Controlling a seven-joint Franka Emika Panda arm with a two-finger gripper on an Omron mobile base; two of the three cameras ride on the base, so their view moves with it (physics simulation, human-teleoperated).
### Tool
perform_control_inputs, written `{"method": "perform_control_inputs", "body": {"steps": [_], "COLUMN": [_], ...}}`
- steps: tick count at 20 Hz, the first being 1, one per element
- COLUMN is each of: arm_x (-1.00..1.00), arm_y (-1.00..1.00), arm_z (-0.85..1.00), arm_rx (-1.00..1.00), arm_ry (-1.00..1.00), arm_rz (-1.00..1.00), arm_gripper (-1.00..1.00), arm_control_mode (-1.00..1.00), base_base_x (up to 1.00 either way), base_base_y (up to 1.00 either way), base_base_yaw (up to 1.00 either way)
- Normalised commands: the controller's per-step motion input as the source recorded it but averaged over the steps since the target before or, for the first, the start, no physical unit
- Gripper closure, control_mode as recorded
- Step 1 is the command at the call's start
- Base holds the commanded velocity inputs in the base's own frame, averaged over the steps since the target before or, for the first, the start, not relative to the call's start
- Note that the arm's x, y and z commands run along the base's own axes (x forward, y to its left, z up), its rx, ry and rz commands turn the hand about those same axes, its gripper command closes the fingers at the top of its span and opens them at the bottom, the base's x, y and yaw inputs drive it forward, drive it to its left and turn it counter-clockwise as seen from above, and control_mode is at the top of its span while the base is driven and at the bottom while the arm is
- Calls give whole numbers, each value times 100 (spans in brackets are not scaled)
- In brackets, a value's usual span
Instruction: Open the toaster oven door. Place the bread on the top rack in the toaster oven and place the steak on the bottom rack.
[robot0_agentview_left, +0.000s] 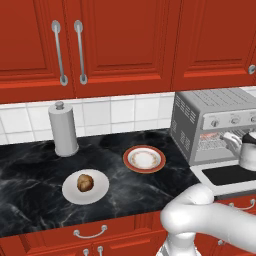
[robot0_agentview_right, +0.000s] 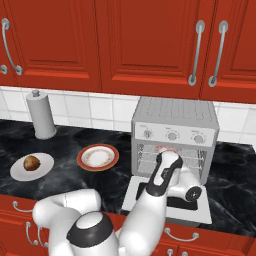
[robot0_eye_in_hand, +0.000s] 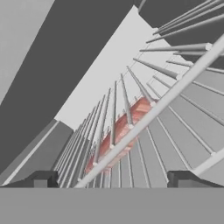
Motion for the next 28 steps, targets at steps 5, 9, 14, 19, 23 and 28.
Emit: {"method": "perform_control_inputs", "body": {"steps": [5,9,14,19,23,28], "arm_x": [10,26,25,9,1,-2], "arm_y": [0,1,4,3,2,4], "arm_z": [10,0,-5,-23,-35,-48], "arm_rx": [0,-5,-9,-13,-14,-13], "arm_ry": [1,0,0,1,3,6], "arm_rz": [-5,-5,-3,-1,0,0], "arm_gripper": [-100,-100,-100,-100,-100,-100], "arm_control_mode": [-100,-100,-100,-100,-100,-100], "base_base_x": [0,0,0,0,0,0], "base_base_y": [0,0,0,0,0,0], "base_base_yaw": [0,0,0,0,0,0]}}
